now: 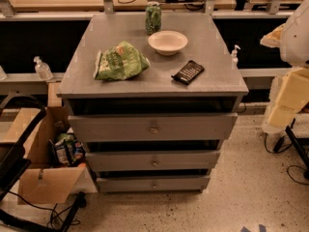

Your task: Open middle drawer

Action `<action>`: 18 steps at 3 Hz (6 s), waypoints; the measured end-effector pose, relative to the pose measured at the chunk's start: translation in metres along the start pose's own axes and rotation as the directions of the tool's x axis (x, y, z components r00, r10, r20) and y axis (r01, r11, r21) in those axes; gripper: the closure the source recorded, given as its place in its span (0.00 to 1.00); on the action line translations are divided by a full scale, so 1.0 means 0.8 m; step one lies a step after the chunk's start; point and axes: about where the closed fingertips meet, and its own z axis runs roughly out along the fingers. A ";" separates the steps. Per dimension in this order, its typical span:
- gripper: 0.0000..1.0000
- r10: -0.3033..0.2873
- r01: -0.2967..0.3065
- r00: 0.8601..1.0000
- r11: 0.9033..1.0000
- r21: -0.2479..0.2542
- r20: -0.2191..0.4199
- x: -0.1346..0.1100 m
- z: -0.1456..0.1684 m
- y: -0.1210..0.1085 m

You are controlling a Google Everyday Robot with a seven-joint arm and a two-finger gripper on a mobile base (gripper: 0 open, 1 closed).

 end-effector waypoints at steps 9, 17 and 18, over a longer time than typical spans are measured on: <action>0.00 -0.060 0.041 0.996 0.962 0.269 0.064 0.037 0.337 0.076; 0.00 -0.262 0.272 0.962 0.935 0.228 -0.075 0.059 0.604 0.071; 0.00 -0.324 0.349 0.934 0.919 0.185 -0.150 0.072 0.660 0.089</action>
Offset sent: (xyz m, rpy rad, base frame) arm 0.0390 0.0024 -0.0674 0.1317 -0.2171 0.0564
